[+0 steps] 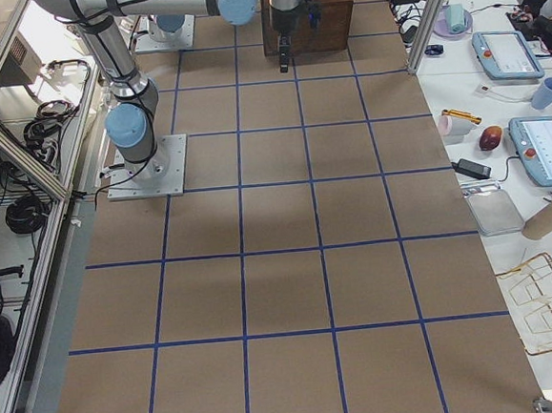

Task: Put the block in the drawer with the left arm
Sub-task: 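Lower the cube into the drawer, open the left gripper, withdraw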

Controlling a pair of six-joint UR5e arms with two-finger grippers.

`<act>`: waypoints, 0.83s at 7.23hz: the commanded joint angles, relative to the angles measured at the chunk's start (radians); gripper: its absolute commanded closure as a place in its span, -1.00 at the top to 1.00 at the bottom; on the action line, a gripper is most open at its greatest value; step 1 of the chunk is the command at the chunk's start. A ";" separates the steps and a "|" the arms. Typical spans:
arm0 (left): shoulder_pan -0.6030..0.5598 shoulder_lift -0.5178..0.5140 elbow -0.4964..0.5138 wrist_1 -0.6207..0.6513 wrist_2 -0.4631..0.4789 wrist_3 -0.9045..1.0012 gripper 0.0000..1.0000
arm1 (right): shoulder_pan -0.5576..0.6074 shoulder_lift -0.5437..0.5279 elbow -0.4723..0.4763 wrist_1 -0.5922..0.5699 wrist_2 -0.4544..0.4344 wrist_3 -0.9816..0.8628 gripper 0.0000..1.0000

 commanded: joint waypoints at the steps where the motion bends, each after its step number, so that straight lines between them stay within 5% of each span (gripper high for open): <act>1: 0.000 0.024 0.015 -0.031 0.002 -0.001 1.00 | 0.000 0.000 0.000 0.000 0.000 0.000 1.00; 6: -0.050 0.117 0.151 -0.255 0.091 -0.061 1.00 | -0.001 0.000 0.000 0.000 0.000 0.000 1.00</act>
